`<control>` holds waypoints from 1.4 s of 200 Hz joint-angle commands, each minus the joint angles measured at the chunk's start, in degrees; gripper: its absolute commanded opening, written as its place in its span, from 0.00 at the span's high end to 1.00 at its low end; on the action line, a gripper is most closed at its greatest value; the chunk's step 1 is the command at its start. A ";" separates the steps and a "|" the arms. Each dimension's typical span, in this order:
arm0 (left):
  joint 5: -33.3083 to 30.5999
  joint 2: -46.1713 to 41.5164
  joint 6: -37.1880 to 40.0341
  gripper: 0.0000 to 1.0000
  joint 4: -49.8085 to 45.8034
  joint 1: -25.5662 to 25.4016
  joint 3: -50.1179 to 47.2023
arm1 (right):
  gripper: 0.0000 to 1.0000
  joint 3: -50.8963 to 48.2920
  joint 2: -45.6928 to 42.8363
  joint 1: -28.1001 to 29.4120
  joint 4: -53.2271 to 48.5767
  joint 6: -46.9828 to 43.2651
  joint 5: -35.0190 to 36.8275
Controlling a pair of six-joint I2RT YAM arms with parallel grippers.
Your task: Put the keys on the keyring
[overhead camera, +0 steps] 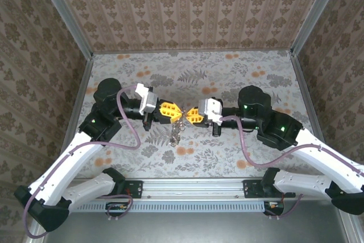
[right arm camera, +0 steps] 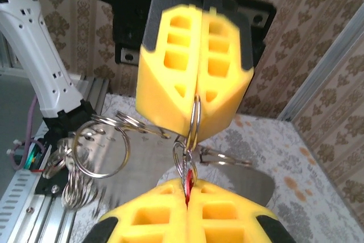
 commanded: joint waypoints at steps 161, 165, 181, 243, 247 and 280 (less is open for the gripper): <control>1.07 -0.32 1.30 1.00 0.27 0.44 1.06 | 0.68 -1.26 -2.63 -0.16 6.76 3.82 3.77; 1.07 -0.41 1.30 1.00 0.25 0.44 1.05 | 0.68 -1.17 -2.56 -0.19 6.92 3.89 3.55; 1.09 -0.36 1.32 1.00 0.25 0.44 1.21 | 0.68 -1.10 -2.11 -0.19 7.01 4.19 2.50; 0.91 -0.42 1.22 1.00 0.84 0.48 1.06 | 0.73 -1.17 -0.90 -0.14 6.75 5.04 0.40; 0.99 -0.40 1.14 1.00 0.86 0.45 1.09 | 0.74 -1.17 -0.79 -0.21 6.75 5.05 0.41; 0.81 -0.42 0.78 1.00 1.17 0.09 1.11 | 0.86 -0.50 0.51 -0.35 5.99 5.21 -0.70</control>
